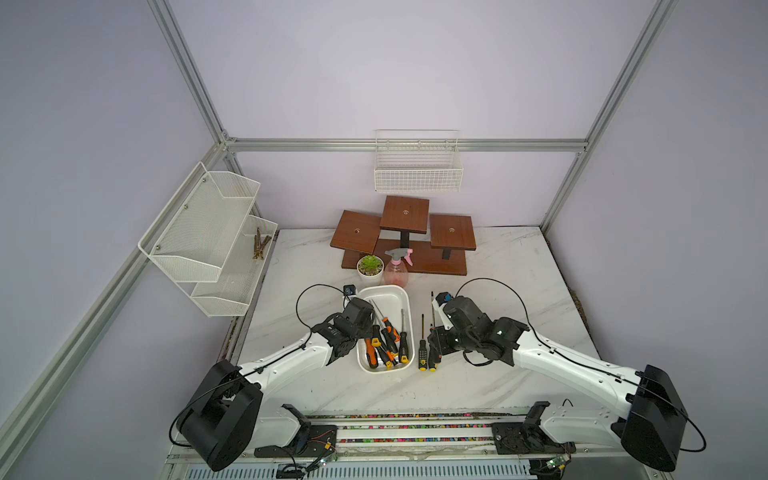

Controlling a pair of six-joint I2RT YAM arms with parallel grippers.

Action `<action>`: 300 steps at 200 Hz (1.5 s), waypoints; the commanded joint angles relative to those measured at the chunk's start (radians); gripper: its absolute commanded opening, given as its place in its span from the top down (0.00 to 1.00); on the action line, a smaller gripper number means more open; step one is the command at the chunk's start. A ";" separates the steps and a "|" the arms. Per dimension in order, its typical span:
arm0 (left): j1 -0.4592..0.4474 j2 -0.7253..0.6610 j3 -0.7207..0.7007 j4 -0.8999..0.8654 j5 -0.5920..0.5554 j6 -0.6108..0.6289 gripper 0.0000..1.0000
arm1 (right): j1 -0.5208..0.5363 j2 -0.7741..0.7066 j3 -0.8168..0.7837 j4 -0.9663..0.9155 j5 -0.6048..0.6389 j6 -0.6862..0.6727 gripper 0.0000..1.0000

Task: Take out the screwdriver from the storage box
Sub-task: Place the screwdriver at the center of the board.

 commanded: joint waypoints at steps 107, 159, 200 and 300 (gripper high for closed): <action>-0.004 -0.015 0.029 0.027 -0.052 0.043 1.00 | -0.088 0.058 -0.116 0.102 -0.044 0.011 1.00; -0.004 -0.011 0.028 0.029 -0.048 0.041 1.00 | -0.109 0.091 -0.135 0.150 -0.066 0.021 1.00; -0.004 -0.010 0.028 0.028 -0.048 0.040 1.00 | -0.129 0.114 -0.159 0.187 -0.092 0.030 1.00; -0.004 -0.012 0.035 0.019 -0.053 0.044 1.00 | -0.163 0.164 -0.211 0.255 -0.145 0.050 1.00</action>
